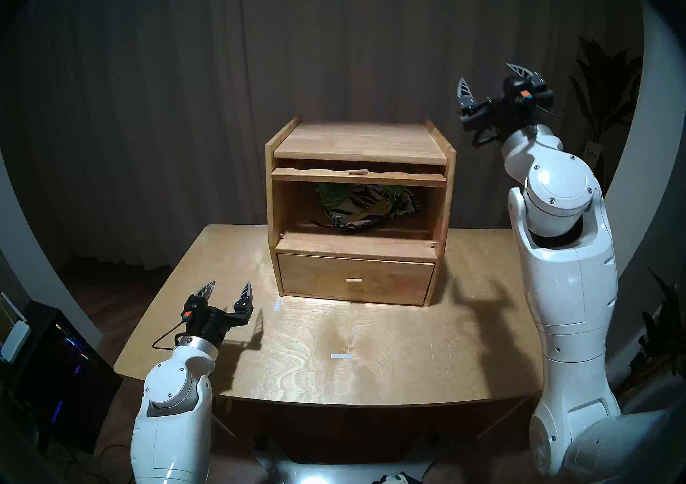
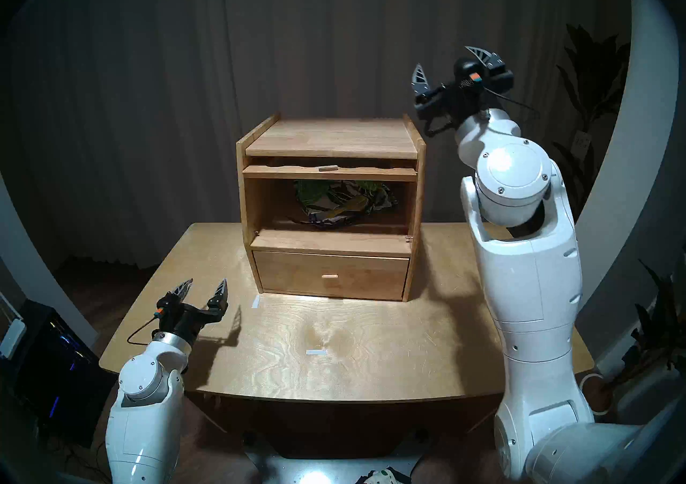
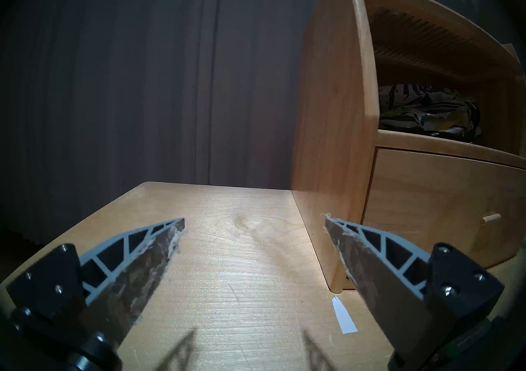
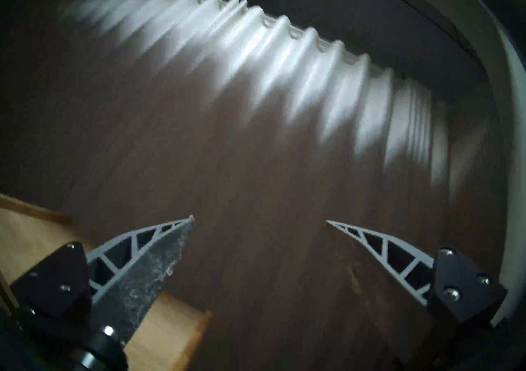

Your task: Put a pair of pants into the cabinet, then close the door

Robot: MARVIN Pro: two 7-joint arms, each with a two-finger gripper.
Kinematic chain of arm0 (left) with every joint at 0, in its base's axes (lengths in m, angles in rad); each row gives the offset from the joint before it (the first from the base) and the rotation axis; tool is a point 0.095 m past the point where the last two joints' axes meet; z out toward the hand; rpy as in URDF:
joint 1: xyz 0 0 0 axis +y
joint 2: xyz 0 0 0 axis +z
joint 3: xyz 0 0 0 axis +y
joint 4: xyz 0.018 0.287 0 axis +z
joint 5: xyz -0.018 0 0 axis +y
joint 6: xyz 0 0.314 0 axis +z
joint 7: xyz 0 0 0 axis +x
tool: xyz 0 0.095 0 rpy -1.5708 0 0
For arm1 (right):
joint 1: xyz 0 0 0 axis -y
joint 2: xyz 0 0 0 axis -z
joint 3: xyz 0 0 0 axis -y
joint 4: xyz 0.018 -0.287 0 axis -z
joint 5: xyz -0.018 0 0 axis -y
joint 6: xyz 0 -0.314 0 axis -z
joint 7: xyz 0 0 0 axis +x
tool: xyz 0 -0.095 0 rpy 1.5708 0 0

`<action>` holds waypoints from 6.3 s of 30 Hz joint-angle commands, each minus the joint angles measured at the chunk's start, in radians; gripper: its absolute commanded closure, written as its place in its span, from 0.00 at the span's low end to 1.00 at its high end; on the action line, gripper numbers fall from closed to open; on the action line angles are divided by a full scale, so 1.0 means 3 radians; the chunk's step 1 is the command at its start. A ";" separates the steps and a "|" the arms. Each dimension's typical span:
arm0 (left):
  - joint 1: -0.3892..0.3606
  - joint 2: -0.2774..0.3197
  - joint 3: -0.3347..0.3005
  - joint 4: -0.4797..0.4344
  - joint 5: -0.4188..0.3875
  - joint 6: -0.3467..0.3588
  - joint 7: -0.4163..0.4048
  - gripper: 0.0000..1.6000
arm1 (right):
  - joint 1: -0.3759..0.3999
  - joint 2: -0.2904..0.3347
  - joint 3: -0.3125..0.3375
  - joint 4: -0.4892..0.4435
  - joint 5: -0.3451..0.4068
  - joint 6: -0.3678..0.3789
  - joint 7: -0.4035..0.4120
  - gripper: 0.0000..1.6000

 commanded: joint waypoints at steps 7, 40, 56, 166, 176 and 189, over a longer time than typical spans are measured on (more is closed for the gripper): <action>-0.0053 0.0010 0.0005 -0.0059 0.0002 -0.0021 -0.0004 0.00 | -0.0636 -0.0056 0.0812 0.0434 0.0079 0.0223 -0.0462 0.00; 0.0059 0.0446 0.0331 -0.0515 0.1497 -0.0457 0.0344 0.00 | -0.1000 -0.0564 0.1178 0.0988 0.1442 -0.0825 0.0445 0.00; 0.0217 0.1066 0.0112 -0.1187 0.2779 -0.0573 0.0096 0.00 | -0.0980 -0.0590 0.1236 0.1075 0.1557 -0.0957 0.0591 0.00; -0.2154 -0.0251 0.1707 -0.0854 0.6193 0.0155 -0.1513 0.00 | -0.0743 -0.0578 0.1432 0.1865 0.2152 -0.2438 0.1795 0.00; -0.2326 -0.0536 0.1508 -0.0882 0.5851 0.0295 -0.2231 0.00 | -0.0724 -0.0582 0.1439 0.1904 0.2172 -0.2510 0.1843 0.00; -0.1768 -0.0378 0.1753 -0.1411 0.6120 0.0643 -0.1875 0.00 | -0.0712 -0.0582 0.1444 0.1931 0.2186 -0.2548 0.1875 0.00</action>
